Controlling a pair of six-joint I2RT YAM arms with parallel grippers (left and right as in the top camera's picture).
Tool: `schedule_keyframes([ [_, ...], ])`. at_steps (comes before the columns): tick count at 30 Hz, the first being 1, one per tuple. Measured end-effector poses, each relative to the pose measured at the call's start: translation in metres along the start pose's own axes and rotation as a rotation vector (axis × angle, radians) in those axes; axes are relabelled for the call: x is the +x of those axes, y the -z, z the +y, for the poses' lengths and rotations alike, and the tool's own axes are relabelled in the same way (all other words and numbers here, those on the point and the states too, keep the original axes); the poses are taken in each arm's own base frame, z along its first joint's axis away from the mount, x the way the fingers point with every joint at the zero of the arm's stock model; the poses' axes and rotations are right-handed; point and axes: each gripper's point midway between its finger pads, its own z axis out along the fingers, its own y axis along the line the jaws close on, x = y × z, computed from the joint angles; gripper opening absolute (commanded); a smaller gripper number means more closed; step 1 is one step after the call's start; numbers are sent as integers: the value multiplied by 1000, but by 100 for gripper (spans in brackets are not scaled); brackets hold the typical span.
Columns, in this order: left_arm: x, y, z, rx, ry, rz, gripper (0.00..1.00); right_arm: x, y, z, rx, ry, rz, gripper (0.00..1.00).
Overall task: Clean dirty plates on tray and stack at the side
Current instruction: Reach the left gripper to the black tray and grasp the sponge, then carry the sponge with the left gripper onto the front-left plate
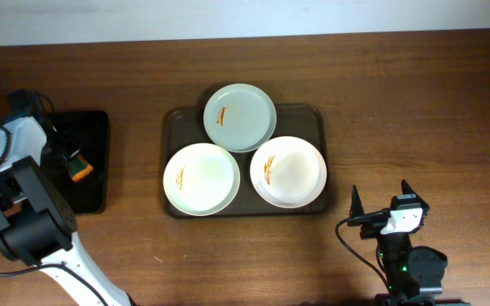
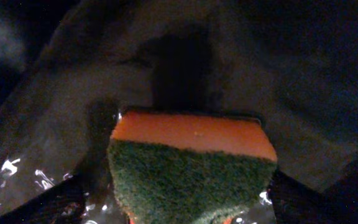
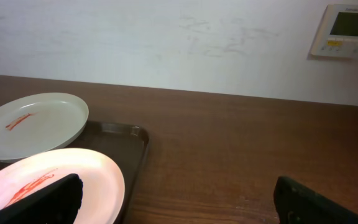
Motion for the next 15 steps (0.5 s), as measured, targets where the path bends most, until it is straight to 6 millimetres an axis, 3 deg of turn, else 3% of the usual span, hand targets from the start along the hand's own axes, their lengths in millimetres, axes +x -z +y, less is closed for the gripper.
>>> schedule_keyframes([
  [1,-1,0,1,-5,2,-3,0,0,0,0,0,0,0,98],
  [5,12,3,5,-22,-2,57,0,0,0,0,0,0,0,98],
  [7,17,19,4,-27,-3,119,0,0,0,0,0,0,0,99],
  [9,-26,80,-16,56,-20,24,0,0,0,0,0,-1,2,98],
  [10,-54,130,-30,130,-46,-91,0,0,0,0,0,0,0,98],
  [13,-72,210,-37,190,-120,-264,0,0,0,0,0,0,0,98],
  [14,-70,212,-33,174,-136,-273,0,0,0,0,0,0,0,98],
  [15,-70,194,-30,149,-138,-267,0,0,0,0,0,0,1,98],
])
